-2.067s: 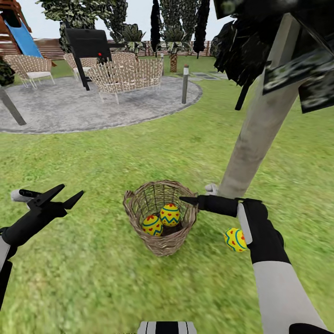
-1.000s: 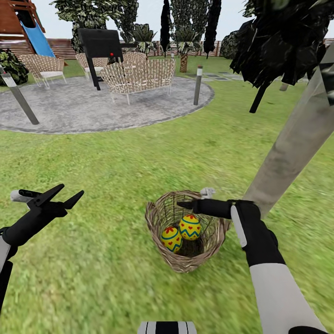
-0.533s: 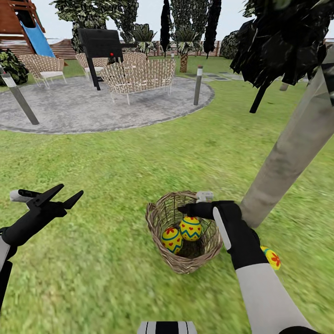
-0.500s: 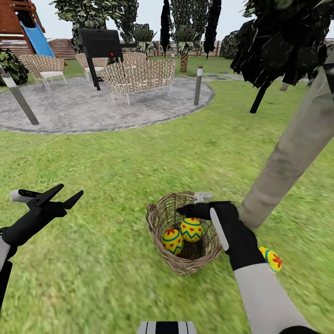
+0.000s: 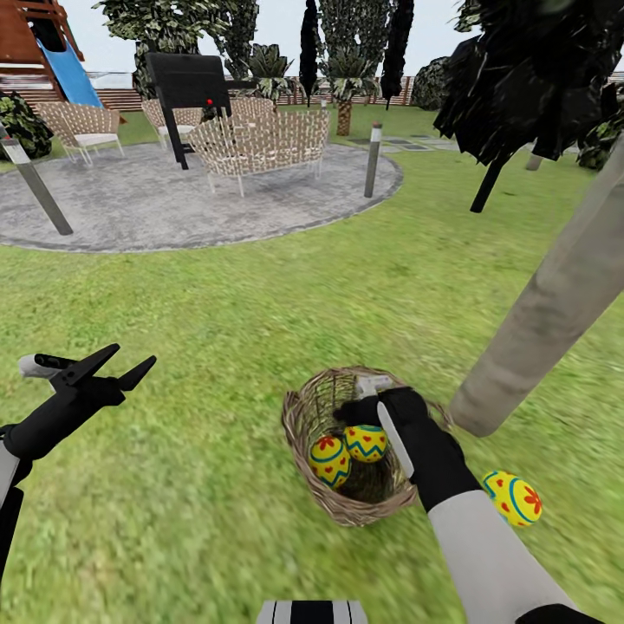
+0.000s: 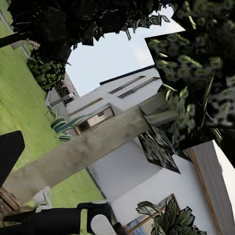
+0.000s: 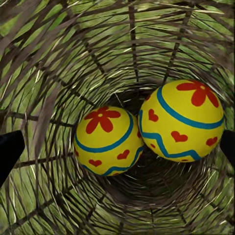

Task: Take the three Easter eggs out of the wicker basket on the lawn in the garden, then place them on the lawn next to a single tree (choose any tree) so that all three eggs are next to the same tree and none are left in the basket.

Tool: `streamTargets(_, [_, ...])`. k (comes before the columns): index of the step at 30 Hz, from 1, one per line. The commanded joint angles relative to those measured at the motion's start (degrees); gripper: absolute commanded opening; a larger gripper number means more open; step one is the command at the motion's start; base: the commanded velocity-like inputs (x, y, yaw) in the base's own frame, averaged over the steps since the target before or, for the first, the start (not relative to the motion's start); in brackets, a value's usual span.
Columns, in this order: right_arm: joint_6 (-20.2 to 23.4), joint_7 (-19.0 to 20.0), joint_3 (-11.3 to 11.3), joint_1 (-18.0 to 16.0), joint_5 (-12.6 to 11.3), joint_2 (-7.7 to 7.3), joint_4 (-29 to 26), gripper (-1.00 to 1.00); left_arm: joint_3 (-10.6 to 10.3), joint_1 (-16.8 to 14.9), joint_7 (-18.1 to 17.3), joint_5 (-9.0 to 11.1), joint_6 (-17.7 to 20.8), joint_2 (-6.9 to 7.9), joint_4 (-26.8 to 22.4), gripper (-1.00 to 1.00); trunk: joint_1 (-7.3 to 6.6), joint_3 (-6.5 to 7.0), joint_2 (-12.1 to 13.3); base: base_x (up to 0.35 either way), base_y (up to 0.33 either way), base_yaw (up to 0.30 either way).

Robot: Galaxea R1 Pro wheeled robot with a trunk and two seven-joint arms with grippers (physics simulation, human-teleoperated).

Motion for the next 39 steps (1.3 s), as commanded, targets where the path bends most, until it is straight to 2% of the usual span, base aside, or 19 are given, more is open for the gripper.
streamTargets(1, [0.0, -0.73, 0.0, 0.0, -0.15, 0.12, 0.03, 1.0, 0.0, 0.0, -0.03, 0.0, 0.02, 0.0, 0.0, 1.0, 0.0, 0.0, 0.0, 0.15, 0.091, 0.0])
streamTargets(14, [0.03, -1.79, -0.1, -0.01, -0.4, 0.4, 0.38, 1.0, 0.0, 0.0, 0.01, -0.01, -0.01, 0.01, 0.0, 1.0, 0.0, 0.0, 0.0, 0.016, 0.01, 0.0])
streamTargets(21, [-0.09, -2.06, -0.83, -0.01, -0.44, 0.39, 2.48, 1.0, -0.01, 0.0, 0.03, -0.08, -0.03, 0.0, 0.0, 1.0, 0.0, 0.0, 0.0, 0.0, 0.0, 0.0])
streamTargets(23, [-0.24, -2.77, -1.87, -0.01, -0.44, 0.4, 3.24, 1.0, -0.02, 0.0, 0.08, -0.15, -0.03, 0.0, 0.0, 1.0, 0.0, 0.0, 0.0, 0.0, 0.0, 0.0])
streamTargets(27, [-0.41, -4.05, -2.39, -0.01, -0.44, 0.52, 4.2, 1.0, -0.08, 0.0, 0.1, -0.24, -0.03, 0.0, 0.0, 1.0, 0.0, 0.0, 0.0, 0.045, 0.0, 0.0])
streamTargets(32, [-0.6, -7.14, -2.46, -0.01, -0.46, 1.69, 6.6, 1.0, -0.09, 0.0, 0.1, -0.2, -0.03, 0.0, 0.0, 1.0, 0.0, 0.0, 0.0, 0.138, 0.0, 0.0])
streamTargets(34, [-0.67, -7.84, -2.53, -0.01, -1.0, 1.93, 7.08, 1.0, -0.09, 0.0, 0.05, -0.13, -0.03, 0.0, 0.0, 1.0, 0.0, 0.0, 0.0, 0.027, 0.0, 0.0])
streamTargets(39, [-1.62, -8.56, -2.57, -0.34, -4.47, 2.08, 8.43, 1.0, -0.27, 0.33, 0.15, -0.37, -0.37, -0.32, 0.41, 1.0, 0.0, 0.0, 0.0, 0.005, 0.0, 0.0])
